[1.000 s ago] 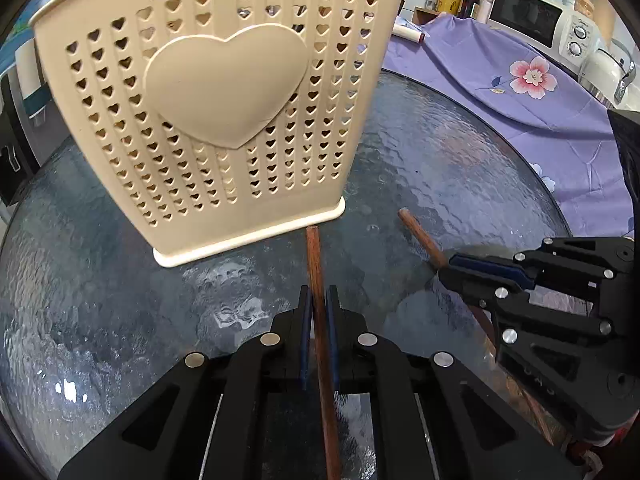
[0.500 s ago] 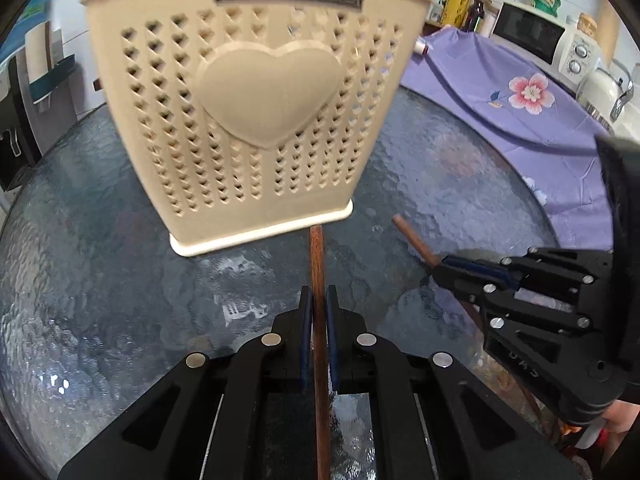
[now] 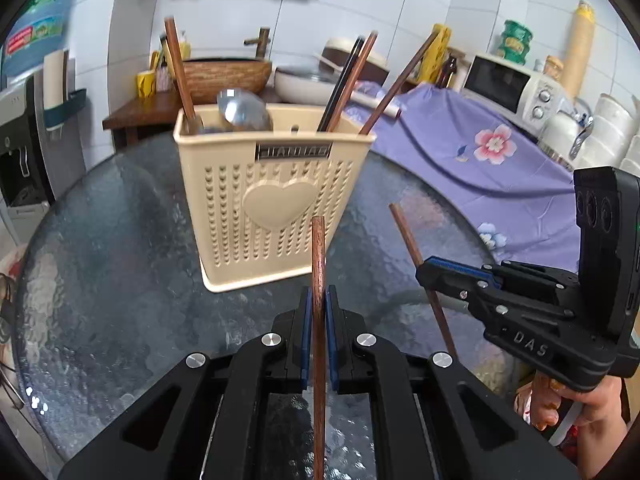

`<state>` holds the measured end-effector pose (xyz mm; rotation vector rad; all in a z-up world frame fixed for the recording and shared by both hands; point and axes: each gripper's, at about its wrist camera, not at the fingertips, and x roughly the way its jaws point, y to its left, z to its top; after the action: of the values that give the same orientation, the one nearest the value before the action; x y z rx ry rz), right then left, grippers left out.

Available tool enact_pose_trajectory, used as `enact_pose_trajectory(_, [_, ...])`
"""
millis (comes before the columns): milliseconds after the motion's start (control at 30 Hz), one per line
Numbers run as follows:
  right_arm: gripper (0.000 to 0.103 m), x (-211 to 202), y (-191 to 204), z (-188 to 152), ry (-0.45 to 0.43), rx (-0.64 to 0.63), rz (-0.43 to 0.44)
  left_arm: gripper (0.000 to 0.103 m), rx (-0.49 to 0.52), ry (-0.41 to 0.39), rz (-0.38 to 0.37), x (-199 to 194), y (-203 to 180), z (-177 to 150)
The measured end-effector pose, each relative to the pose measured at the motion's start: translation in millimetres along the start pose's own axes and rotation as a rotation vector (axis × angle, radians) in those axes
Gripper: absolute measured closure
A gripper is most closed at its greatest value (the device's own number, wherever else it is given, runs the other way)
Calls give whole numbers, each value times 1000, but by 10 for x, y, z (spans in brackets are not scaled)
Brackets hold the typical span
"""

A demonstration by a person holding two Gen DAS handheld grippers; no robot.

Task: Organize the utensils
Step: 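Lift both wooden chopsticks and carry them above the holder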

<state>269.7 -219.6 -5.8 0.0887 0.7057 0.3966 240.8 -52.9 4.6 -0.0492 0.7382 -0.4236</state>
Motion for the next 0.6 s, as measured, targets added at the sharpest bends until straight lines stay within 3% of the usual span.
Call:
enact_pose_trajectory(267, [95, -432, 172, 117, -110, 3, 69, 96, -4, -77, -10, -323, -35, 64])
enact_pose_trajectory(600, [95, -691, 339, 205, -171, -16, 101, 96, 6, -135, -19, -559, -92, 137])
